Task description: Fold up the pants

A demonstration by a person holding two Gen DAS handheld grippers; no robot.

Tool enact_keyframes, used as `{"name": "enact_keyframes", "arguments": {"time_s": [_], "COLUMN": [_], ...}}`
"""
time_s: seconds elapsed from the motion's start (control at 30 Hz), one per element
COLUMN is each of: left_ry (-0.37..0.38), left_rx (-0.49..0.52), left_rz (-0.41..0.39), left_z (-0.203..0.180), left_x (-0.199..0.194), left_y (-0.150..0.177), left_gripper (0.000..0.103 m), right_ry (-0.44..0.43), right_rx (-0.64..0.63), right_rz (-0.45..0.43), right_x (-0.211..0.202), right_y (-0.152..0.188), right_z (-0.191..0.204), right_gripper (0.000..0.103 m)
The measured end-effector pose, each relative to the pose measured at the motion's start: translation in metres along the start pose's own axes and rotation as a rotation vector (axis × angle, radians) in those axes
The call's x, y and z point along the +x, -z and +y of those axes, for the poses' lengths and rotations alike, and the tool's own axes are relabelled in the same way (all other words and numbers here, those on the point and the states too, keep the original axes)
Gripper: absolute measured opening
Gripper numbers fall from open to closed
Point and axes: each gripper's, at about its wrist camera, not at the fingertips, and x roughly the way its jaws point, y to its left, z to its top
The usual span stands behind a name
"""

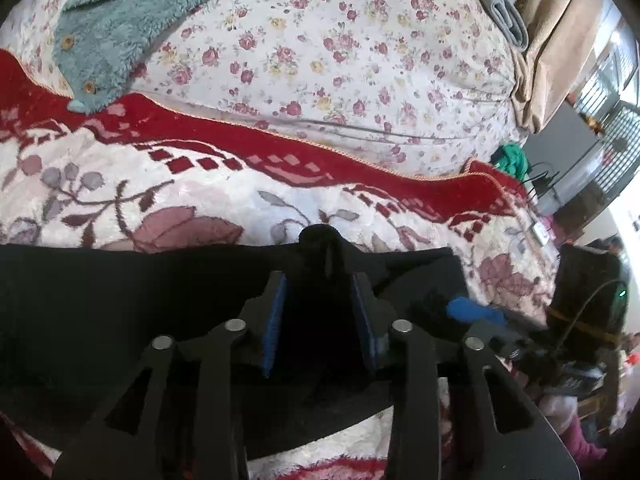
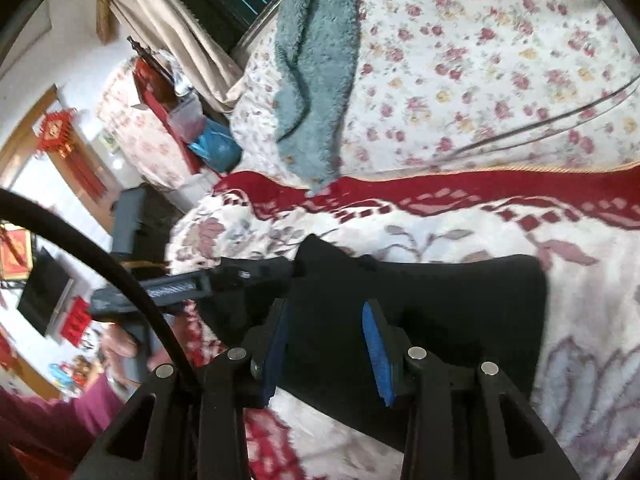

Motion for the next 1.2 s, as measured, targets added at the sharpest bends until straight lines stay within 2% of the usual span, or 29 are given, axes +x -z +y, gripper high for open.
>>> {"name": "enact_keyframes", "arguments": {"time_s": [0.07,0.1,0.17,0.23,0.3,0.33,0.43,0.7,0.77,0.8,0.83,0.87,0.97,1.07,1.2], "left_ry": [0.074,0.107,0.111,0.098,0.095,0.096,0.092,0.064,0.07,0.071,0.072,0.071,0.073,0.083,0.078], "left_rx": [-0.021,-0.035,-0.061,-0.059,-0.064,-0.073,-0.116,-0.167,-0.177,-0.179,-0.178,-0.177,-0.178,-0.197,-0.173], "left_rz": [0.006,0.011,0.015,0.016,0.013,0.013,0.008,0.001,0.002,0.002,0.004,0.004,-0.002,-0.004,-0.001], "left_z": [0.005,0.008,0.013,0.014,0.017,0.02,0.028,0.046,0.049,0.05,0.051,0.05,0.051,0.055,0.053], "left_x": [0.001,0.003,0.007,0.009,0.01,0.01,0.013,0.016,0.017,0.017,0.017,0.017,0.017,0.018,0.018], "left_y": [-0.002,-0.004,-0.007,-0.009,-0.01,-0.011,-0.011,-0.008,-0.007,-0.007,-0.007,-0.006,-0.006,-0.005,-0.004], "left_gripper": [0.053,0.055,0.055,0.055,0.055,0.055,0.055,0.055,0.055,0.055,0.055,0.055,0.055,0.055,0.055], "right_ry": [0.021,0.039,0.065,0.048,-0.01,-0.017,-0.029,0.147,0.176,0.176,0.165,0.151,0.063,-0.036,-0.092], "right_rx": [-0.033,-0.047,-0.035,-0.031,-0.098,-0.134,-0.178,-0.326,-0.36,-0.361,-0.337,-0.309,-0.175,-0.075,-0.008], "right_rz": [0.031,0.051,0.081,0.079,0.066,0.065,0.1,0.137,0.113,0.108,0.106,0.108,0.102,0.066,0.005], "right_x": [0.009,0.015,0.024,0.022,0.018,0.018,0.035,0.093,0.097,0.097,0.095,0.094,0.082,0.061,0.037], "right_y": [0.003,0.004,0.008,0.01,0.012,0.015,0.025,0.036,0.035,0.034,0.031,0.028,0.019,0.019,0.016], "right_z": [0.001,-0.001,-0.01,-0.009,0.009,0.02,0.041,0.057,0.053,0.048,0.04,0.034,0.01,-0.004,-0.01], "right_gripper": [0.037,0.037,0.038,0.038,0.042,0.049,0.05,0.05,0.03,0.026,0.015,0.009,0.002,0.002,0.002]}}
